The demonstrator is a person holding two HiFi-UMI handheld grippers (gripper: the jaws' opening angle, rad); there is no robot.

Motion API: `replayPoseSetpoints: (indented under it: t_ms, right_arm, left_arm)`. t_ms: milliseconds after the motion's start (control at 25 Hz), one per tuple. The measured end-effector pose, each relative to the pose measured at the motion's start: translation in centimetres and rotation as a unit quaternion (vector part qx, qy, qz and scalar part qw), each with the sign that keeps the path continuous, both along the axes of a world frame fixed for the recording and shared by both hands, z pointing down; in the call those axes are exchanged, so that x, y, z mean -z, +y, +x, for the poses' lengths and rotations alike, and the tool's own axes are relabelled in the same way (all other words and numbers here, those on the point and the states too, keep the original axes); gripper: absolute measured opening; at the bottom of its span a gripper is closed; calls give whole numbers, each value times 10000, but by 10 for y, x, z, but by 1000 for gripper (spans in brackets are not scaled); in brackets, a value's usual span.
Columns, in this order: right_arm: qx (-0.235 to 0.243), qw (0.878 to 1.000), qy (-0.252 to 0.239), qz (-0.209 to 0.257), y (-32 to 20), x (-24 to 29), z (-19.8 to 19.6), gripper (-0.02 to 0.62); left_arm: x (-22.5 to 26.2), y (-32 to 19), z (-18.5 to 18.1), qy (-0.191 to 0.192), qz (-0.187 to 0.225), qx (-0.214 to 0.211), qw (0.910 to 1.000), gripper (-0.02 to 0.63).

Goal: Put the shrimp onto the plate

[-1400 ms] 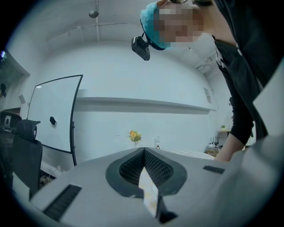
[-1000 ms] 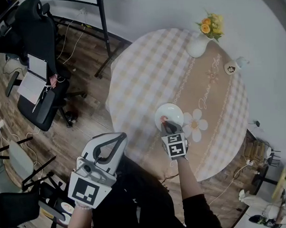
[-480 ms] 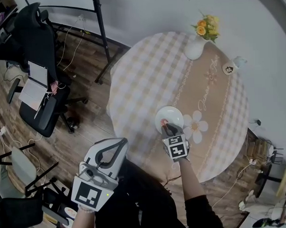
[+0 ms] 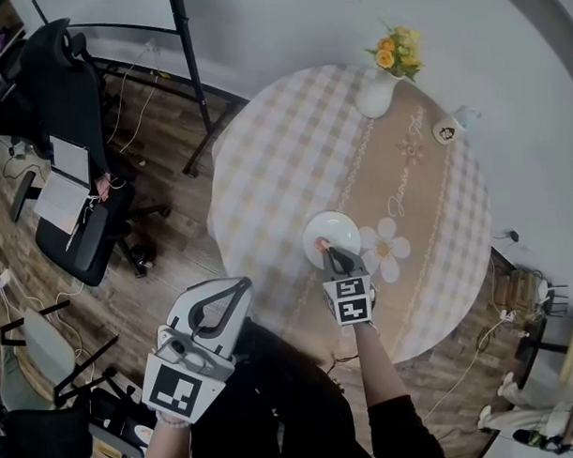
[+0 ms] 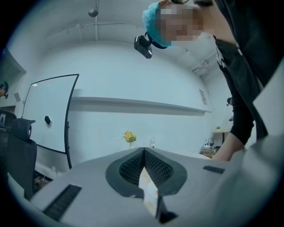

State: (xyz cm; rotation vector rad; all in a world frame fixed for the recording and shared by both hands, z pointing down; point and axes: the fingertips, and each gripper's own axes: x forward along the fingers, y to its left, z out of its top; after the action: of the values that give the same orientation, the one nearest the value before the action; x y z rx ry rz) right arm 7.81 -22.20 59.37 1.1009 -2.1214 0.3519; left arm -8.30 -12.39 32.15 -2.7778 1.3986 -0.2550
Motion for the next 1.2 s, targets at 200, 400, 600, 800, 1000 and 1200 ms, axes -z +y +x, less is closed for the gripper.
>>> replayPoseSetpoints:
  t_ms: [200,400,600,800,1000,1200]
  right_arm:
    - [-148,9988,-168,442,0,29,0,2]
    - [-257,9952,-421,844,7,62,4,0]
    - [-525,9881,-656,1291,16,98,16,0]
    - [-755,9799,-856,1637,28,132,28,0]
    - [-944,9705,-1023,1971,39,165,38,0]
    - [-920,9641,-1164,2201,54,198,41,0]
  left_arm:
    - [-1,1,3,42,-73,-59,9999,0]
    - [3,-1,11,100,-1,-241,9997,0]
    - [5,-1,22,112,39,-485,9988,0]
    - [11,-5,33,187,98,-675,9975,0]
    - [13,-8,43,226,100,-868,9959,0]
    - [16,-12,55,240,156,-1094,9936,0]
